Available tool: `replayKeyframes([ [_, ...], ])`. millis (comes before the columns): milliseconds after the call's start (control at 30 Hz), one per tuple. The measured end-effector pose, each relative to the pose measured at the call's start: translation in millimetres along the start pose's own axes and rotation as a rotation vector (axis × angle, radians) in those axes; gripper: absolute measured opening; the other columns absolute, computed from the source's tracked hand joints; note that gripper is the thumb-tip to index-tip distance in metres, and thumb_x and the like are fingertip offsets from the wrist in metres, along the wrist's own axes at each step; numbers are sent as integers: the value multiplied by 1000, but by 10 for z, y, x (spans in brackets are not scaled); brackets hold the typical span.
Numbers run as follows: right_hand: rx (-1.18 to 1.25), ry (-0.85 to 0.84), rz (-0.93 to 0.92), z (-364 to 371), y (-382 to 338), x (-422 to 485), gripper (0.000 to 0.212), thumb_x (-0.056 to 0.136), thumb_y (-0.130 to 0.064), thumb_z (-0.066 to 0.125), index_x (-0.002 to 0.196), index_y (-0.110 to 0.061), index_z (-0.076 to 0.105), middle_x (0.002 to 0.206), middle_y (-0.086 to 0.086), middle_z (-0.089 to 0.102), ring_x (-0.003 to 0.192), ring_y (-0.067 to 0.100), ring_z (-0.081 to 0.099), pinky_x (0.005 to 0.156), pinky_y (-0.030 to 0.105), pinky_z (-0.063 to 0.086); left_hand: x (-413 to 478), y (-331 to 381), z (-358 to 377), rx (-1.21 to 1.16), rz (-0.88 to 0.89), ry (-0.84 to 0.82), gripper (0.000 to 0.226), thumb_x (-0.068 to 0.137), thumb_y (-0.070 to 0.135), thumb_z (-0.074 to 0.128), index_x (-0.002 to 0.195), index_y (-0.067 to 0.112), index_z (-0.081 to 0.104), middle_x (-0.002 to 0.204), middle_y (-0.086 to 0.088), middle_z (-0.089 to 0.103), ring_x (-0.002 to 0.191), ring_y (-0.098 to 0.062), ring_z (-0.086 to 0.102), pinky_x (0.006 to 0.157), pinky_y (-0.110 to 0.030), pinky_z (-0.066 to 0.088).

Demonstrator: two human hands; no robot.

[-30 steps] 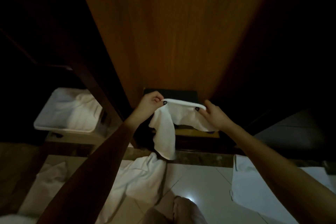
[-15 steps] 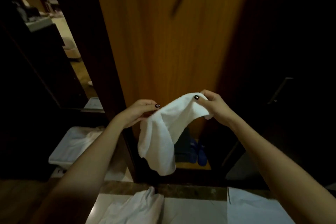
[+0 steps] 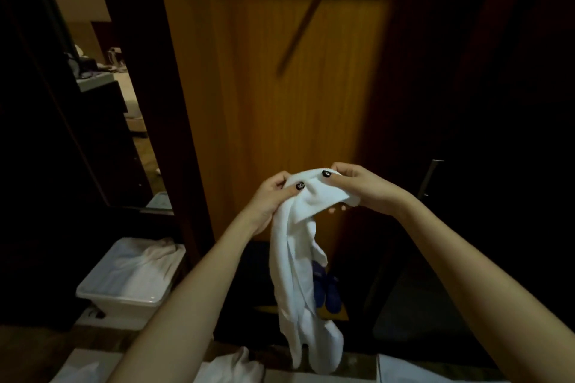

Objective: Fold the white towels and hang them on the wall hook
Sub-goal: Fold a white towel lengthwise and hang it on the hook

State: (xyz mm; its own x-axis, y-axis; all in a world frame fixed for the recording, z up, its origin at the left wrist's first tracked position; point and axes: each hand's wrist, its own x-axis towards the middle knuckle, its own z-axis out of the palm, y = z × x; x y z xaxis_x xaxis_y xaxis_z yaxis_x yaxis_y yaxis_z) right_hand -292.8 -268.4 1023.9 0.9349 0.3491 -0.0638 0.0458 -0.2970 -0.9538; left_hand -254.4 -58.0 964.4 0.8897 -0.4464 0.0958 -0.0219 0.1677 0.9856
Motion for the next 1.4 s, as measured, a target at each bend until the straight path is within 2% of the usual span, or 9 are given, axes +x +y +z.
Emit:
replayKeyframes([
  [167, 244, -11, 260, -178, 188, -339, 53, 97, -60, 36, 101, -15, 65, 77, 11, 67, 59, 16, 56, 54, 22, 42, -111, 41, 380, 229, 204, 126, 24, 83, 28, 72, 78, 17, 51, 79, -7, 55, 71, -19, 52, 59, -31, 42],
  [267, 287, 153, 191, -283, 203, -425, 22, 93, -26, 59, 75, -15, 66, 67, 2, 56, 64, 15, 49, 58, 24, 42, -158, 60, 580, 375, 311, 134, 23, 84, 22, 72, 81, 11, 52, 77, -2, 55, 70, -12, 52, 60, -25, 42],
  [467, 328, 330, -11, -406, 58, -506, 13, 89, 1, 57, 93, -10, 65, 83, 7, 64, 73, 18, 64, 73, 37, 52, -165, 56, 657, 429, 158, -21, 27, 85, 26, 69, 75, 5, 56, 83, 2, 58, 72, -5, 55, 68, -17, 43],
  [567, 303, 263, -95, -354, -30, -482, 19, 89, 5, 57, 93, -10, 67, 90, 8, 67, 77, 17, 66, 66, 32, 54, -96, 101, 668, 340, 51, -45, 28, 94, 38, 52, 76, 19, 61, 100, 8, 65, 82, -2, 59, 75, -21, 43],
  [733, 307, 107, -130, -331, -80, -416, 25, 88, 8, 55, 100, -10, 67, 86, 6, 68, 77, 17, 66, 66, 26, 55, 51, 165, 616, 176, -48, -182, 33, 90, 44, 58, 116, 24, 63, 113, 3, 68, 108, -16, 63, 83, -27, 49],
  [867, 303, 23, -104, -418, -115, -402, 27, 88, 7, 54, 99, -11, 70, 94, 9, 70, 83, 19, 68, 70, 28, 57, 149, 173, 588, 71, -72, -310, 39, 93, 41, 56, 127, 22, 58, 130, -3, 60, 124, -21, 53, 99, -44, 46],
  [967, 316, -2, -96, -423, -91, -368, 15, 88, -3, 61, 98, -8, 71, 96, 9, 72, 87, 19, 70, 72, 27, 56, 219, 173, 597, 81, -84, -320, 34, 92, 41, 57, 118, 22, 65, 118, -2, 65, 117, -24, 57, 98, -43, 46],
  [1167, 253, 237, -61, -508, -14, -343, 11, 83, -5, 68, 83, -11, 77, 83, 6, 74, 76, 14, 71, 64, 21, 56, 256, 148, 514, 334, -124, -324, 13, 86, 32, 65, 81, 21, 69, 73, 12, 64, 63, 0, 56, 55, -14, 39],
  [1400, -7, 651, -31, -826, 172, -412, 24, 89, -2, 62, 110, -10, 69, 112, 5, 64, 104, 18, 61, 77, 23, 52, 199, -230, 100, 608, -291, -304, 29, 83, 30, 72, 97, 5, 71, 95, -4, 73, 85, -16, 68, 74, -29, 51],
])
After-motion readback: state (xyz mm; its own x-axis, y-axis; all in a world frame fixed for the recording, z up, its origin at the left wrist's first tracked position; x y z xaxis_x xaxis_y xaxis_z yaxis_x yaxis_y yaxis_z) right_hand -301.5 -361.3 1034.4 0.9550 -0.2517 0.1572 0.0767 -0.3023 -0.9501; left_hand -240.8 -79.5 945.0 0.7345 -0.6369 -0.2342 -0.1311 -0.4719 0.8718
